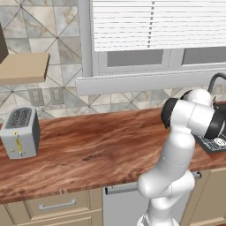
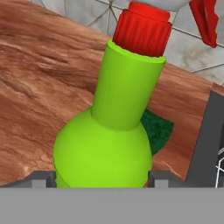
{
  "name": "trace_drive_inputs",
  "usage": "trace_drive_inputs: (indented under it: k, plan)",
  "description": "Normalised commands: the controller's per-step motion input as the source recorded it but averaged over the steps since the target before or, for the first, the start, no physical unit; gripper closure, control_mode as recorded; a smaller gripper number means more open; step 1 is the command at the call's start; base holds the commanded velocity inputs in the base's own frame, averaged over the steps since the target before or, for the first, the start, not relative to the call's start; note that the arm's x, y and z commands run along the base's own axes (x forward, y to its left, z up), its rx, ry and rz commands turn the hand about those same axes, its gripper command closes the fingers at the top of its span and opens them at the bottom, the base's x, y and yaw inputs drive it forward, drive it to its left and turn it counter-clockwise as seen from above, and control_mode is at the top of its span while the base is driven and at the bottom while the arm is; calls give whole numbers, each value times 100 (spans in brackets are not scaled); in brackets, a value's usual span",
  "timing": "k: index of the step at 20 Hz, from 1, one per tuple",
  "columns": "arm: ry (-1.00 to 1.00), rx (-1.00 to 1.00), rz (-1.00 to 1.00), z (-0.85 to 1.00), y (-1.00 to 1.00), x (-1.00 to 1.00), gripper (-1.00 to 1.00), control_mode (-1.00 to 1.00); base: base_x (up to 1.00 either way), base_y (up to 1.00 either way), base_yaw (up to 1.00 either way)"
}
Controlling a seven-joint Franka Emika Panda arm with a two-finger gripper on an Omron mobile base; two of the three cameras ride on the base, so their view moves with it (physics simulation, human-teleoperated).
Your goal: Locate and retrieve the sponge and spray from the cabinet. Place them next to the sink.
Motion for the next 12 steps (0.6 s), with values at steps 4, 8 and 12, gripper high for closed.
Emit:
trace_drive_inputs:
  k: [4, 8, 12]
  plan:
    - [-3, 11, 0, -21, 0, -20, -100, -100, 0, 0, 0]
    - [-6, 8, 0, -13, 0, -26, -100, -100, 0, 0, 0]
    - [-3, 0, 0, -1, 0, -19, -100, -100, 0, 0, 0]
